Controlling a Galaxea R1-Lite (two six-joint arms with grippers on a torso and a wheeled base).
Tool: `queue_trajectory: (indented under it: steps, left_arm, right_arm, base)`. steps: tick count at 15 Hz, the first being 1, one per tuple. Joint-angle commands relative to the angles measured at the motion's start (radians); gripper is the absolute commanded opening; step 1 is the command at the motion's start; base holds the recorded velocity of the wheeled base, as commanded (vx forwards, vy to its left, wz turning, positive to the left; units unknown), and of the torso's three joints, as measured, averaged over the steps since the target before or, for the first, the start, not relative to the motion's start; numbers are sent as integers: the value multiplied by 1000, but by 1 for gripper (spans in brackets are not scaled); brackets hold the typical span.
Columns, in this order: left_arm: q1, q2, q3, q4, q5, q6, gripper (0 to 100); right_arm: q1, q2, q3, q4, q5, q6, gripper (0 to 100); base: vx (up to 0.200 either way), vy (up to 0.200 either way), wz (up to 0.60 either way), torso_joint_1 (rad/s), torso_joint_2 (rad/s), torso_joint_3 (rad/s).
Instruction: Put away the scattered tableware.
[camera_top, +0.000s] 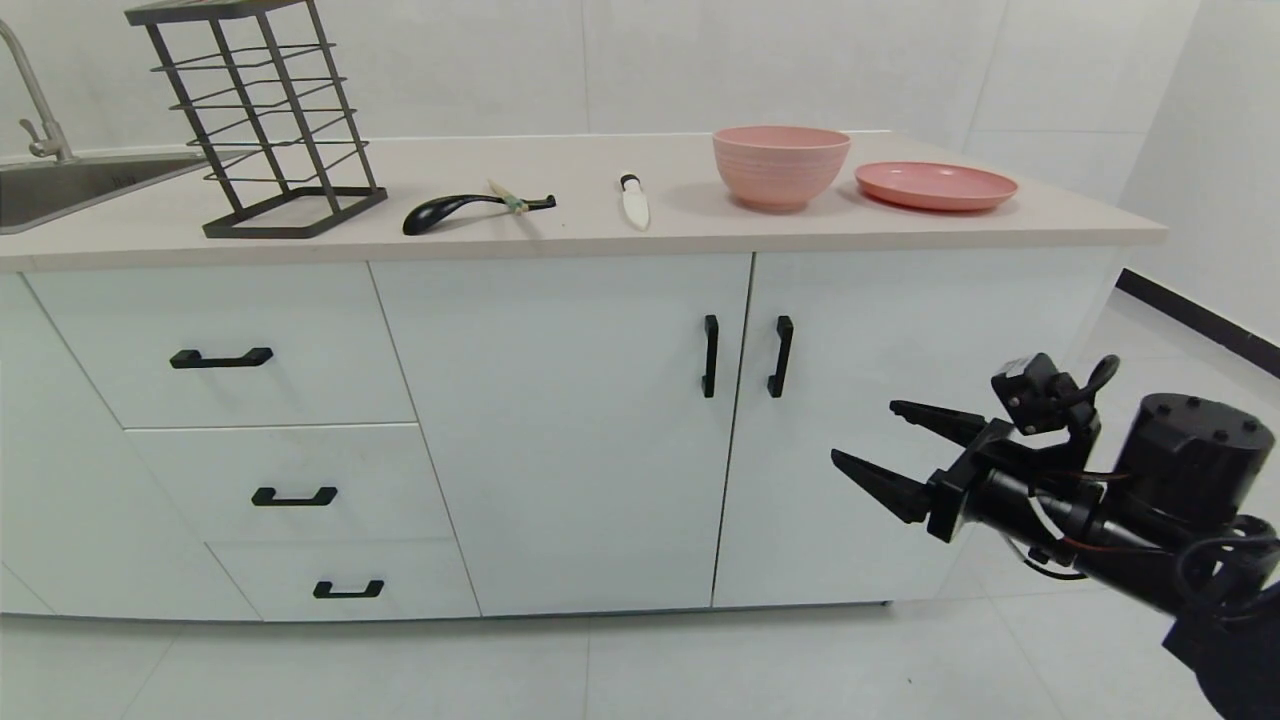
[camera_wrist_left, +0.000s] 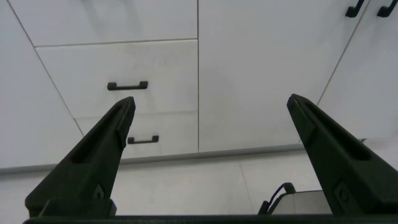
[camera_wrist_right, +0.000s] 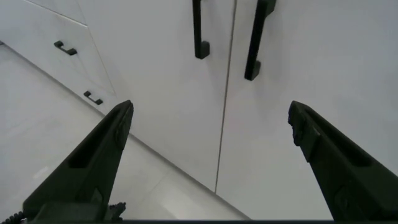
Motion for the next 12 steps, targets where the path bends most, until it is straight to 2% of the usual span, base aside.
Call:
queue_trajectory:
  steps: [1,2,3,4,6,7,8,10,11,12]
  left_arm:
    - [0,1,-14,-68,-10,1,100]
    - [3,9,-107,-249,-6,-9,100]
    - [11,40,-192,-267,-8,-11,100]
    - [-3,69,-255,-198,-23,-8,100]
    - [-61,84,-298,-86,-109,-2,100]
    - [-78,98,-304,-74,-154,-3,100]
    - [-110,138,-310,-68,-270,-6,100]
    - [-115,227,-327,-72,-356,-11,100]
    - [-119,257,-336,-76,-379,-9,100]
    - [-124,357,-371,-82,-457,-6,100]
  right_arm:
    - [12,61,0,-5,1,0,100]
    - [15,61,3,-5,1,0,100]
    - [17,61,-3,-5,1,0,100]
    - [20,61,-13,-5,1,0,100]
    - [35,59,-27,-6,2,0,100]
    - [35,59,-32,-6,4,0,100]
    - [35,56,-38,-6,24,-2,100]
    - [34,53,-47,-21,30,0,100]
    - [34,55,-53,-28,31,0,100]
    - [34,55,-59,-32,31,1,100]
  base:
    - [0,0,0,0,0,0]
    - [0,0,0,0,0,0]
    - [0,0,0,0,0,0]
    - [0,0,0,0,0,0]
    - [0,0,0,0,0,0]
    - [0,0,0,0,0,0]
    - [0,0,0,0,0,0]
    - [0,0,0,0,0,0]
    - [0,0,0,0,0,0]
    - [0,0,0,0,0,0]
